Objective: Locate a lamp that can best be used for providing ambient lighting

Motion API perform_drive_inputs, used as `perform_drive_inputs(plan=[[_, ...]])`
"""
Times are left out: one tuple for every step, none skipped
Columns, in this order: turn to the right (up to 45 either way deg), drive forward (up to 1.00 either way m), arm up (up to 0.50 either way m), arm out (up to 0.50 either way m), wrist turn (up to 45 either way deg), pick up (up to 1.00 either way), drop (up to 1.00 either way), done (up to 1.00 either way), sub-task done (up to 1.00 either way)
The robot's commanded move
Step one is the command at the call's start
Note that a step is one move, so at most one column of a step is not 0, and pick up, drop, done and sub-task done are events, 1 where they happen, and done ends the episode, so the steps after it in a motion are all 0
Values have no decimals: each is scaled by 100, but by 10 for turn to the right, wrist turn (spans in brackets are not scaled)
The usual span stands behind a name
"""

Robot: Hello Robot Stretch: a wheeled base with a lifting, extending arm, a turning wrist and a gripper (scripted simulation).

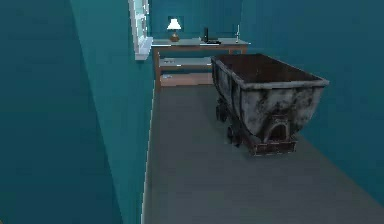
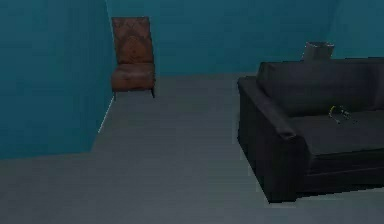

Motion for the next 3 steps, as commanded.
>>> perform_drive_inputs(plan=[[0,60,0,0,0,0,0,0,0],[0,100,0,0,0,0,0,0,0],[0,100,0,0,0,0,0,0,0]])
